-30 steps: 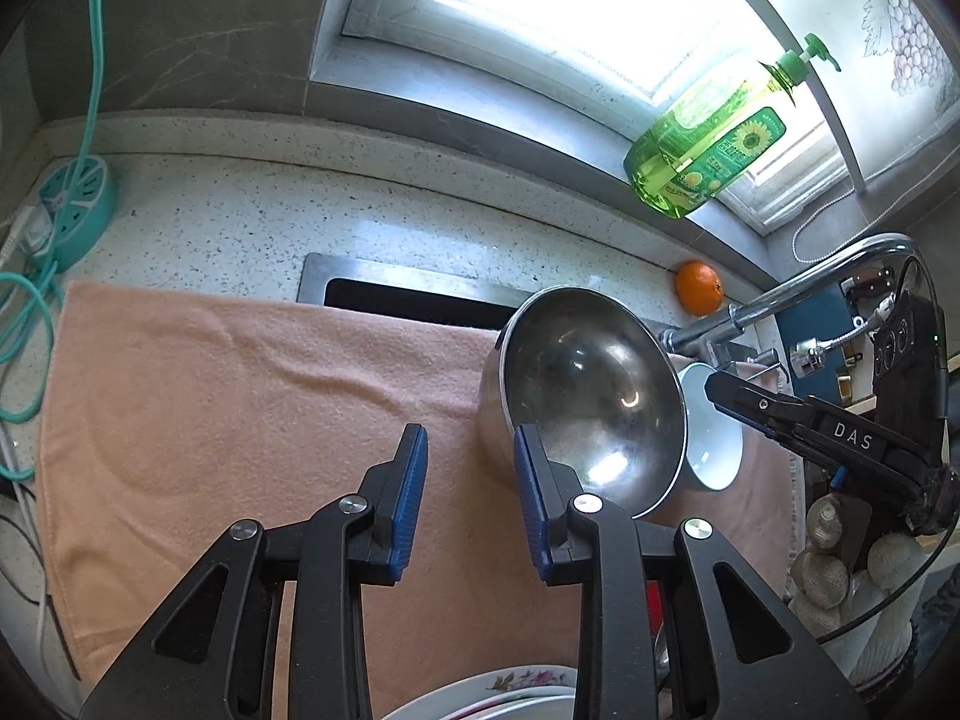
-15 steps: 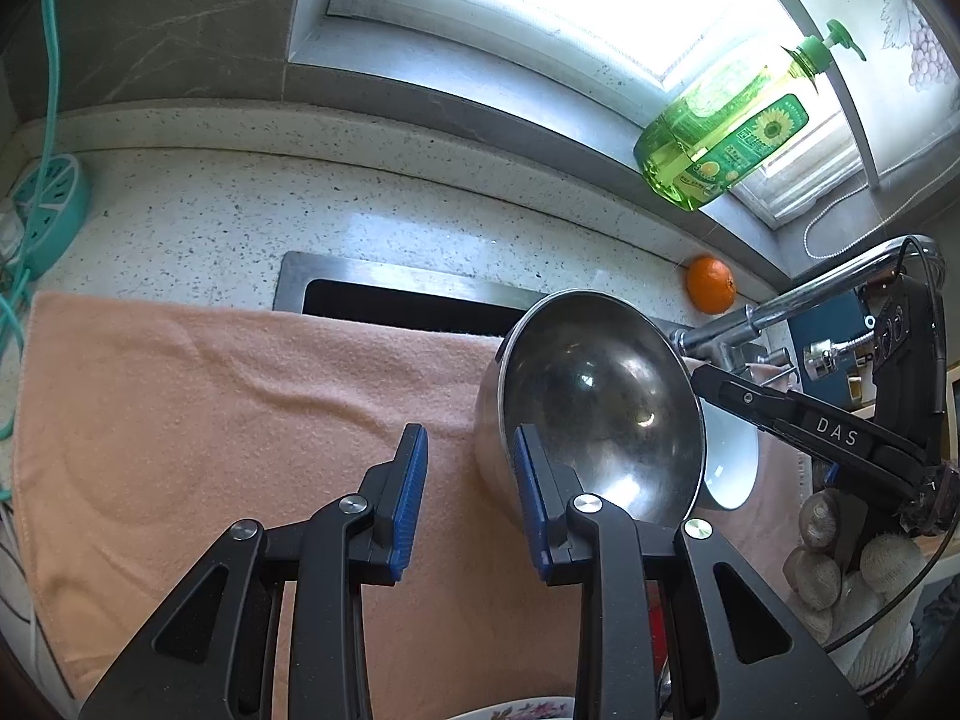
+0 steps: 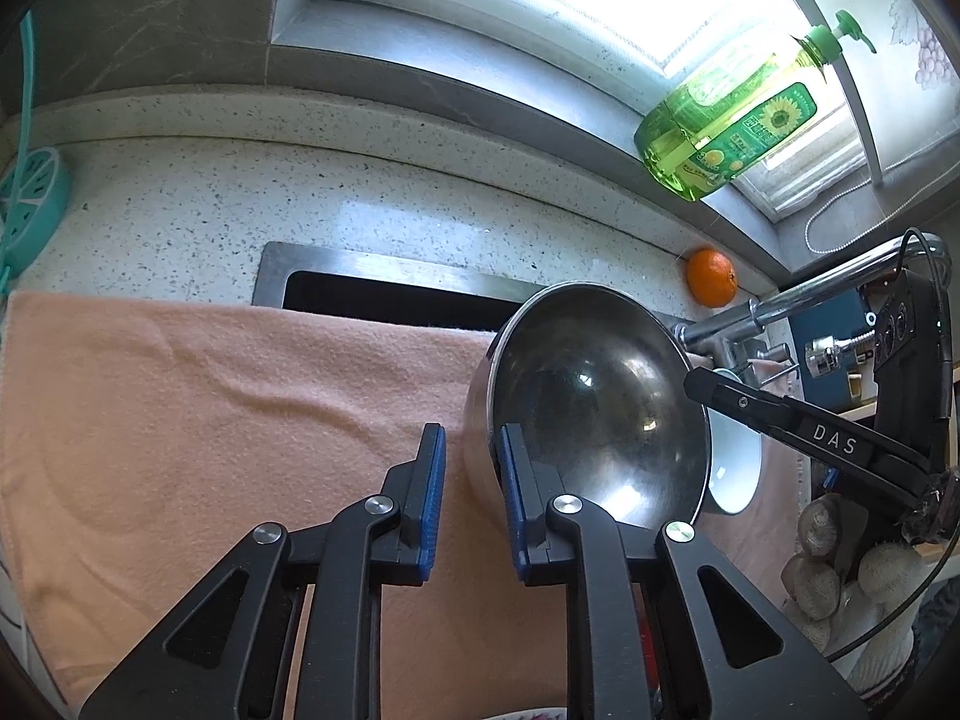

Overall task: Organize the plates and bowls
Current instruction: 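Close both tools on the steel bowl rim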

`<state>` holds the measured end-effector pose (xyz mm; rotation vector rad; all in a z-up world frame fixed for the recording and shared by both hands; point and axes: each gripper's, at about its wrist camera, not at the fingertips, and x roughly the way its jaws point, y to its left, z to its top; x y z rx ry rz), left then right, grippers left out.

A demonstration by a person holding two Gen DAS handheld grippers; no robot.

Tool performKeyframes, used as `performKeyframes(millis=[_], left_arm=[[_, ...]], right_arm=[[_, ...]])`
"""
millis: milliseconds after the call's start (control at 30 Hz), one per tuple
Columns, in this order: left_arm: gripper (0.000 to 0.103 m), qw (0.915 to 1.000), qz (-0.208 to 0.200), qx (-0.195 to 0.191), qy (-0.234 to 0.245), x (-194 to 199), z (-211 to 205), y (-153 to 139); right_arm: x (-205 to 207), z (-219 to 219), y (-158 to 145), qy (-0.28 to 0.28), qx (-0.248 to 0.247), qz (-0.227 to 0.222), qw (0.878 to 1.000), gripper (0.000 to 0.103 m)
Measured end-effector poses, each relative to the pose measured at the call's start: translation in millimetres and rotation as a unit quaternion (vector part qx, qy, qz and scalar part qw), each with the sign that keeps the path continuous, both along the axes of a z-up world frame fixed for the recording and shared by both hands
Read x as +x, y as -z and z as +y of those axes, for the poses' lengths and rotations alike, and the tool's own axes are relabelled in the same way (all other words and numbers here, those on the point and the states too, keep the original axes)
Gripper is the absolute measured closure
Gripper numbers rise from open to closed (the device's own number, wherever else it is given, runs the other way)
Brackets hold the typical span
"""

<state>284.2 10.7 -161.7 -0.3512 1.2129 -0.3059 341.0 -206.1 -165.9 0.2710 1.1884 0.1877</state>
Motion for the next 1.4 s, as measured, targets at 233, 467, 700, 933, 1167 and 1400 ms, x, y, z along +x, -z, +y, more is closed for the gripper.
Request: performKeyframes(millis=[233,467,700,933,1167,1400], left_arm=[[0.093,1.0000,-0.001,0.001,0.005,1.5,-4.9,1.2],[0.097,1.0000,-0.002,0.004,0.005,1.1,-7.3,2.0],[0.097,1.0000,-0.003,0.005,0.004,-0.8,-8.4,-0.5],[0.097,1.0000,-0.003,0.004,0.001,-4.0,-6.3,-2.6],[0.097,1.0000,-0.007,0.006,-0.001,-8.7,-3.5,-7.9],[0.097,0.9999,-0.009,0.008,-0.007,-13.9,5.0,-10.5]], right_arm=[[0.6,-1.0,0.9,0.001,-0.003,0.005,1.000,0.090],[-0.6,-3.1,2.7,0.005,-0.003,0.010,1.000,0.093],[-3.1,-3.7,2.0,0.008,-0.007,0.010,1.000,0.094],[-5.1,-4.0,2.1,0.011,-0.005,0.012,1.000,0.094],[-8.4,-2.2,1.3,0.011,-0.002,0.013,1.000,0.094],[-16.1,3.3,-1.8,0.007,0.006,0.015,1.000,0.094]])
